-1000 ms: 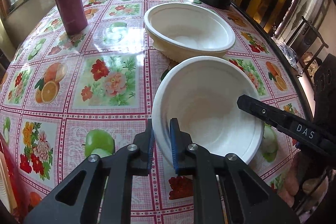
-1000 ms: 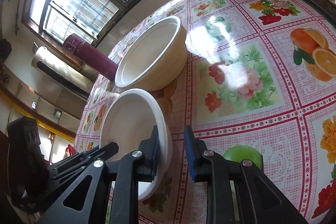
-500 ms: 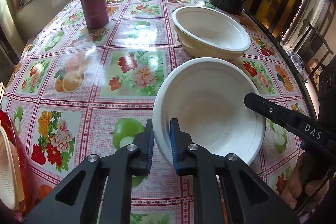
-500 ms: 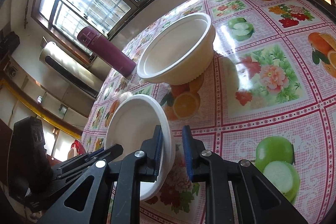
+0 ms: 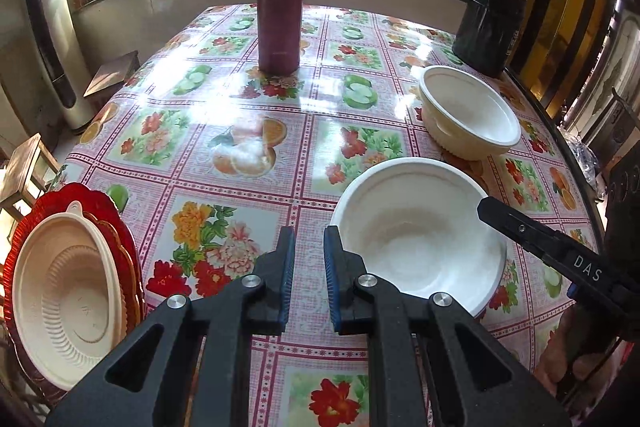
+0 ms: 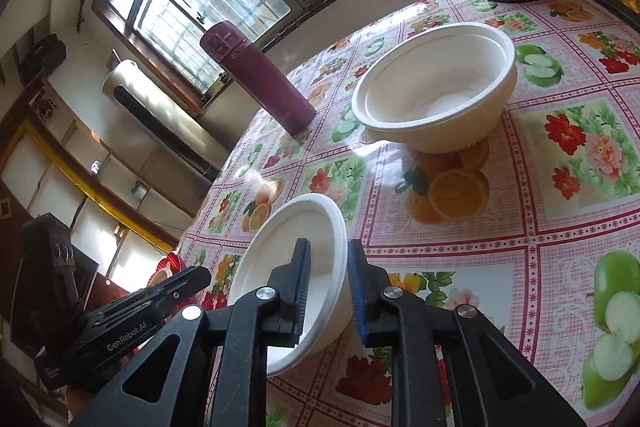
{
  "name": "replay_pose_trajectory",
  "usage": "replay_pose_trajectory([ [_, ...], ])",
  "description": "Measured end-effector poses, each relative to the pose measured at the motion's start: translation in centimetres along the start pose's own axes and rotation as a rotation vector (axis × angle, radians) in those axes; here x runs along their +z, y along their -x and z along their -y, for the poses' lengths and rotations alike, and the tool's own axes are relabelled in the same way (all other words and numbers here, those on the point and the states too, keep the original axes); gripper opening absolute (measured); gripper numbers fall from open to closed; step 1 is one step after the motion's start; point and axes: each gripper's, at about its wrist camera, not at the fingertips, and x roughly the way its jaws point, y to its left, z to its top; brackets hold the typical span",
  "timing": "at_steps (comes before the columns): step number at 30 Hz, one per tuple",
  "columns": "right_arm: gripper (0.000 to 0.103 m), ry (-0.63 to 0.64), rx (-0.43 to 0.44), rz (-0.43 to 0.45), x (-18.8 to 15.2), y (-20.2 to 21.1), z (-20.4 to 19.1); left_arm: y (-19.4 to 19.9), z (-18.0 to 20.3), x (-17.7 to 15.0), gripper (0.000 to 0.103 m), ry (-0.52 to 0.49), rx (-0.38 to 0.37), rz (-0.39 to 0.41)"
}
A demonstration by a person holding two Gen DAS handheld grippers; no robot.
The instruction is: Organize plates and bowls
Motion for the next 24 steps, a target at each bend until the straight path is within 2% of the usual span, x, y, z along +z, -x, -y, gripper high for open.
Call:
replay_pose_trajectory([
  [6, 0.02, -0.007, -0.018, -0.008, -0.3, -0.5, -0.2, -0.7, -0.6, -0.6, 0.012, 0.02, -0.011, -0.023],
  [8, 0.023, -0.032, -0.023, 0.0, -0.1, -0.4, 0.5, -0.9, -0.6, -0.6, 0.012, 0.027, -0.015, -0.03],
  [15, 0.023, -0.109, -0.053, 0.02, 0.2, 0.4, 2.2, -1.4, 0.3, -0.4, 0.012, 0.008, -0.008, -0.034],
  [24, 0.023, -0.289, -0.082, 0.166, 2.3, 3.6, 6.5, -1.7, 0.2, 0.1, 0.012, 0.007, -0.022, -0.042],
])
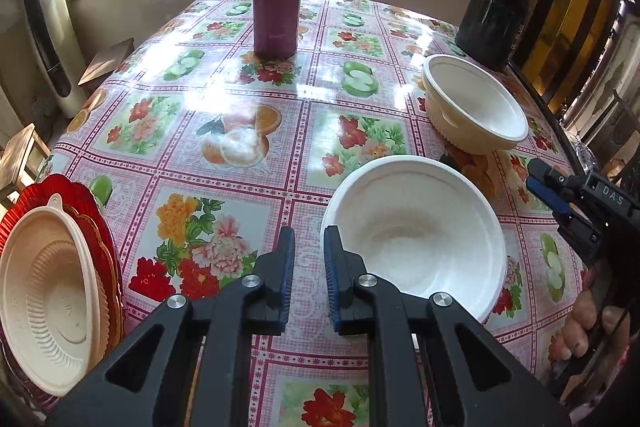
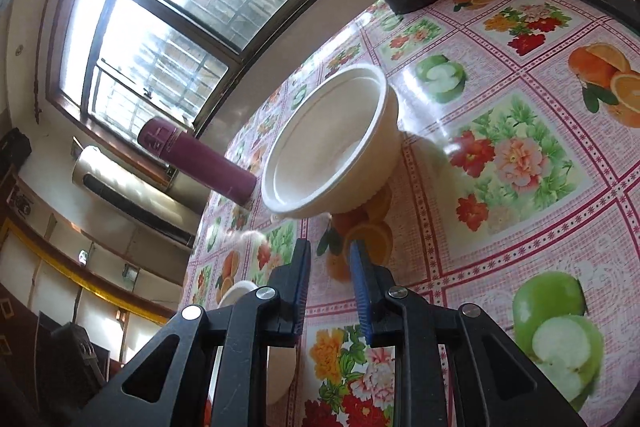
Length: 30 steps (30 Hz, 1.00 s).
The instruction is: Organize plates and bowls
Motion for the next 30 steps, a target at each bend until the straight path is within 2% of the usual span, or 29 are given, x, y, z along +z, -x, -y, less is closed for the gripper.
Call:
replay_pose_trajectory([
  [4, 0.024, -0.095, -0.002, 0.085, 3.4, 0.7, 1.4, 0.0, -0.1, 0.0, 0.012, 0.001, -0.004, -0.004],
  [9, 0.025, -0.189, 0.023, 0.151, 7.0, -0.1, 3.1, 0.2, -0.2, 0.0, 0.012, 0.007, -0.015, -0.006],
  [12, 0.025, -0.213, 0.009, 0.166, 8.4, -0.9, 3.4, 0.4, 0.0, 0.1, 0.012, 0.001, -0.02, -0.005],
  [13, 0.03, -0.219, 0.003, 0.164, 8.7, -1.3, 3.6, 0.4, 0.1, 0.1, 0.012, -0.002, -0.021, -0.005],
  [15, 0.037, -0.231, -0.003, 0.136, 9.4, -2.5, 4.0, 0.4, 0.3, 0.2, 0.012, -0.008, -0.028, -0.011],
  [17, 0.037, -0.248, 0.02, 0.106, 9.7, -3.8, 4.2, 0.3, 0.3, 0.2, 0.012, -0.01, -0.033, -0.016],
  [18, 0.037, -0.257, 0.056, 0.095, 9.7, -4.4, 4.1, 0.3, 0.3, 0.2, 0.012, -0.01, -0.031, -0.015],
  [19, 0.037, -0.26, 0.155, 0.087, 9.6, -4.7, 3.4, 0.3, 0.4, 0.2, 0.012, -0.01, -0.028, -0.016],
  [20, 0.037, -0.219, 0.303, 0.058, 9.6, -4.8, 1.7, 0.2, 0.4, 0.3, 0.012, -0.009, -0.029, -0.019],
  [21, 0.036, -0.138, 0.441, 0.004, 9.4, -4.7, -0.8, 0.1, 0.3, 0.3, 0.012, -0.006, -0.032, -0.021],
  [22, 0.032, -0.038, 0.511, 0.001, 9.1, -3.9, -3.3, 0.0, 0.2, 0.4, 0.012, -0.001, -0.034, -0.023],
  [23, 0.034, 0.057, 0.5, 0.051, 8.8, -2.6, -5.2, -0.1, 0.1, 0.5, 0.012, 0.005, -0.033, -0.024],
  [24, 0.035, 0.128, 0.43, 0.107, 8.5, -1.8, -6.5, -0.2, -0.1, 0.5, 0.012, 0.01, -0.031, -0.023],
  [25, 0.041, 0.186, 0.325, 0.14, 8.3, -1.7, -7.2, -0.3, -0.3, 0.6, 0.012, 0.015, -0.024, -0.024],
  [26, 0.043, 0.201, 0.262, 0.132, 8.2, -2.2, -7.1, -0.4, -0.5, 0.7, 0.012, 0.02, -0.019, -0.026],
  [29, 0.043, 0.055, 0.233, 0.037, 8.1, -4.8, -4.3, -0.8, -1.0, 0.8, 0.012, 0.03, -0.018, -0.031],
  [30, 0.043, 0.045, 0.211, 0.028, 8.1, -5.1, -4.0, -0.9, -1.1, 0.8, 0.012, 0.034, -0.018, -0.029],
])
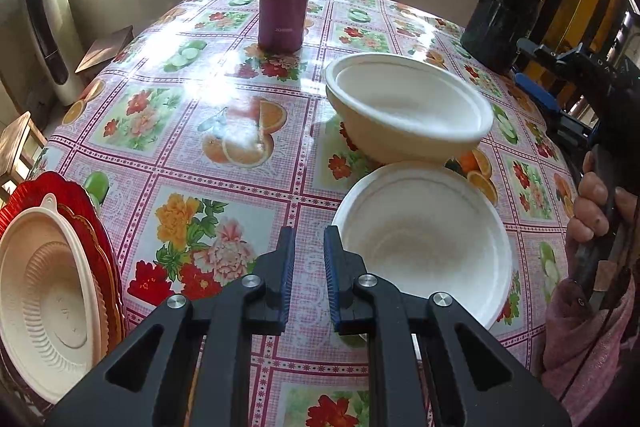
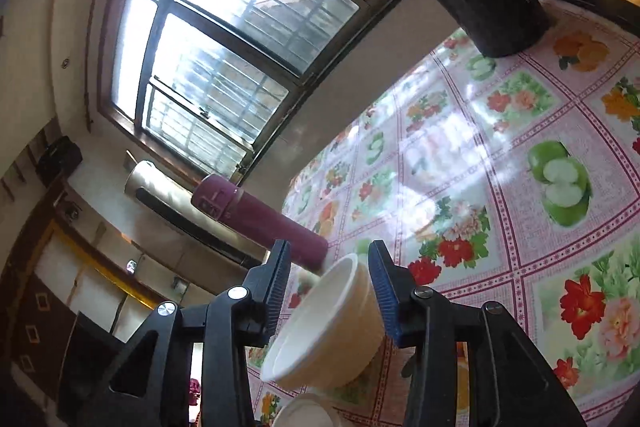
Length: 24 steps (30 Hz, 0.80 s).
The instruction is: Organize plates and bowls
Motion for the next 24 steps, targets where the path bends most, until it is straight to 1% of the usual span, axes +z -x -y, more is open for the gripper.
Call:
replay_pose_trajectory([
  [2, 0.043, 0.018, -0.008, 0.02, 0.0, 0.5, -0.2, -0.1, -0.1, 0.1, 0.012, 0.002, 0.002, -0.003],
  [5, 0.043, 0.025, 0.011, 0.006, -0.2, 0.7, -0.5, -0.2, -0.5, 0.1, 0.012, 0.015, 0.004, -0.005],
  [6, 0.043, 0.027, 0.009, -0.007, -0.4, 0.5, -0.6, -0.2, -0.5, 0.1, 0.012, 0.016, 0.005, -0.004],
  [8, 0.043, 0.016, -0.004, -0.061, -0.5, -0.6, -0.7, -0.2, -0.7, 0.1, 0.012, 0.02, 0.008, -0.005],
  [9, 0.043, 0.013, -0.028, -0.089, -0.8, -1.1, -0.8, -0.2, -0.7, 0.1, 0.012, 0.021, 0.007, -0.006],
  [12, 0.043, 0.043, -0.137, -0.173, -1.6, -2.5, -1.0, -0.4, -0.6, 0.1, 0.012, 0.02, 0.007, -0.012],
  [14, 0.043, 0.057, -0.18, -0.211, -2.3, -3.1, -1.1, -0.6, -0.5, 0.1, 0.012, 0.015, 0.008, -0.018],
  [16, 0.041, 0.085, -0.209, -0.234, -2.8, -3.6, -1.5, -0.7, -0.3, 0.0, 0.012, 0.013, 0.004, -0.022],
  [19, 0.04, 0.133, -0.259, -0.25, -3.5, -4.5, -1.9, -0.9, 0.0, -0.1, 0.012, 0.008, 0.0, -0.031],
  [20, 0.038, 0.143, -0.277, -0.245, -3.7, -4.8, -1.9, -0.9, 0.0, -0.1, 0.012, 0.007, -0.001, -0.032],
  [22, 0.023, 0.172, -0.304, -0.25, -4.0, -5.1, -1.9, -1.0, 0.0, -0.1, 0.012, 0.009, -0.004, -0.033],
  [24, 0.016, 0.183, -0.309, -0.263, -4.2, -5.4, -1.9, -1.0, 0.0, -0.1, 0.012, 0.01, -0.004, -0.036],
])
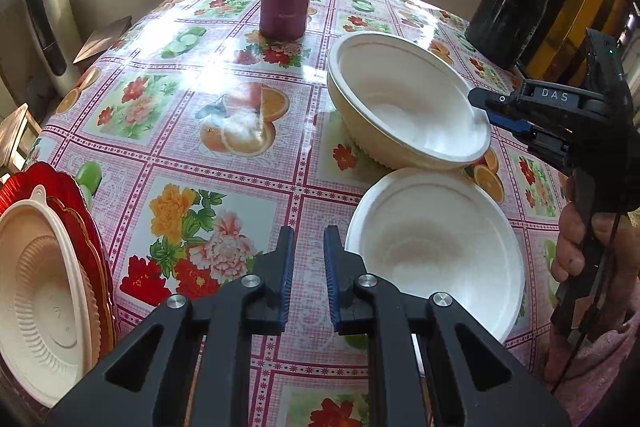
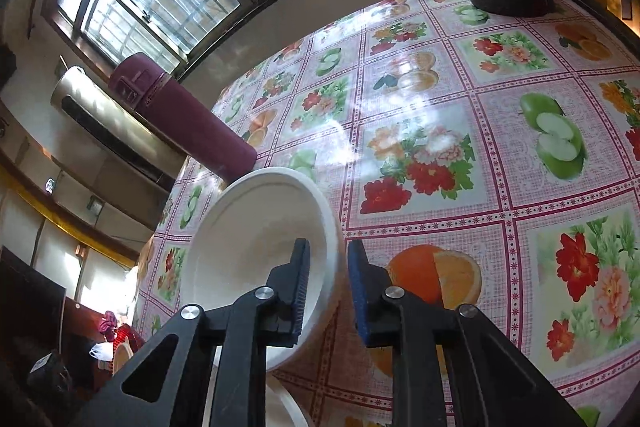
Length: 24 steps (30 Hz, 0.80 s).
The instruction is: Organize plates and bowls
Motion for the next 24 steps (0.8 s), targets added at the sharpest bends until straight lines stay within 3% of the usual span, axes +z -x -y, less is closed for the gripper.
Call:
replay_pose_trajectory([
  [4, 0.006, 0.033, -0.058, 0.046, -0.2, 0.2, -0.5, 0.0, -0.3, 0.0, 0.012, 0.01, -0.005, -0.003],
  [10, 0.007, 0.012, -0.049, 0.135, 0.4, 2.9, -0.4, 0.0, -0.5, 0.0, 0.012, 0.017, -0.011, -0.005],
  [13, 0.005, 0.002, 0.024, 0.186, 0.8, 4.9, -0.4, 0.0, -0.5, 0.1, 0.012, 0.017, -0.011, -0.006],
  [16, 0.002, -0.037, 0.184, 0.192, 1.2, 6.1, -0.1, -0.2, -0.6, 0.1, 0.012, 0.022, -0.013, -0.012],
  [19, 0.002, -0.025, 0.098, 0.215, 1.2, 6.1, 0.1, -0.4, -0.7, 0.1, 0.012, 0.024, -0.008, -0.016],
  [22, 0.002, -0.061, 0.129, 0.183, 1.1, 5.6, 0.6, -0.5, -0.7, 0.1, 0.012, 0.025, -0.006, -0.018],
  [24, 0.002, 0.002, 0.097, 0.209, 0.8, 6.0, -0.6, -0.6, -0.6, 0.0, 0.012, 0.024, -0.007, -0.021],
])
